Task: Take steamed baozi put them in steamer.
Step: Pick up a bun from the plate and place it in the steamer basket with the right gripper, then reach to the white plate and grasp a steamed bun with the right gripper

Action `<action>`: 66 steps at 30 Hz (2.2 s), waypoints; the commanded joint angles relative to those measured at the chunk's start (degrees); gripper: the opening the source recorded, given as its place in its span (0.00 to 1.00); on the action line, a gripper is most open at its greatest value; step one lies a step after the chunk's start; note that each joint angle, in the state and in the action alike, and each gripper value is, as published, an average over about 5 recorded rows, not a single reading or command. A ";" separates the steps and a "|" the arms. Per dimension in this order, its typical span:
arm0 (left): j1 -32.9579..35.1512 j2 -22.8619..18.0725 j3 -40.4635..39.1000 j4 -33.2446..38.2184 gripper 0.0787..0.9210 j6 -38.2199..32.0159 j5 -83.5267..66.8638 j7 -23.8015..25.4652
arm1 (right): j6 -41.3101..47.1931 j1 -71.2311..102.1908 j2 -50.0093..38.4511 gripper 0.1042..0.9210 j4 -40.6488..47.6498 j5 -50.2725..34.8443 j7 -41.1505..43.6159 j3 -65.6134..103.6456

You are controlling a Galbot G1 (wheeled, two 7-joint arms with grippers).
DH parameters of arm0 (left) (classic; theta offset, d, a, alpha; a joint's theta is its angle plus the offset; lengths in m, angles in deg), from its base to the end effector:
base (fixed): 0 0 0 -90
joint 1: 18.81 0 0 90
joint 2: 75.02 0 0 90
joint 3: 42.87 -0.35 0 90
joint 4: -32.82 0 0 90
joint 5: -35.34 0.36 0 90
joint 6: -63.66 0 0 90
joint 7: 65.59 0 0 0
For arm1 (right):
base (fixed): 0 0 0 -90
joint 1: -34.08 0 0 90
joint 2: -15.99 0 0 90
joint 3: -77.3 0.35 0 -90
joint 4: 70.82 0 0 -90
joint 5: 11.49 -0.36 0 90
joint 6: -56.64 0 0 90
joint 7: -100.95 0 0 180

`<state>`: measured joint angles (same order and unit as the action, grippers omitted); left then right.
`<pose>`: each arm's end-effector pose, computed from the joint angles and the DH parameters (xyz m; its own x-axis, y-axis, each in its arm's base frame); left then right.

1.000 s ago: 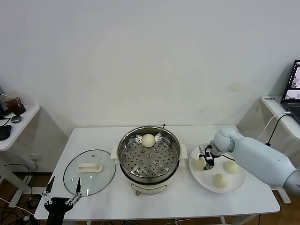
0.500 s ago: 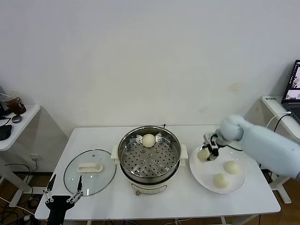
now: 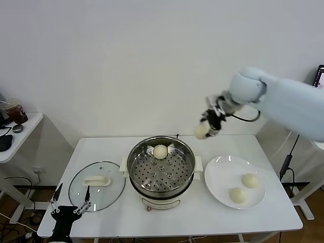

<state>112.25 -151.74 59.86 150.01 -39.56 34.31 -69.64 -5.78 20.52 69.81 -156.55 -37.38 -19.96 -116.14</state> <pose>0.1276 0.1113 -0.3291 -0.9956 -0.0857 -0.0391 -0.0934 0.9509 0.2949 0.5156 0.0594 0.0385 -0.2693 -0.2761 0.9226 -0.9103 -0.2397 -0.3374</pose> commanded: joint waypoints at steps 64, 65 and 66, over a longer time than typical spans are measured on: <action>-2.35 0.00 0.14 0.29 0.88 -0.15 -0.61 0.27 | -8.08 3.23 -26.00 0.88 -13.38 16.78 15.05 -3.10; -2.50 0.07 0.00 0.17 0.88 -0.14 -0.57 0.29 | -8.72 4.35 -27.44 0.88 -13.47 18.19 15.18 -3.08; -2.65 0.11 -0.11 0.06 0.88 -0.12 -0.54 0.32 | -9.13 5.49 -28.34 0.88 -13.42 19.36 15.21 -2.80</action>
<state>109.85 -151.67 59.94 150.17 -39.68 33.76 -69.32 -6.22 25.24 62.19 -161.90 -29.35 -11.61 -118.00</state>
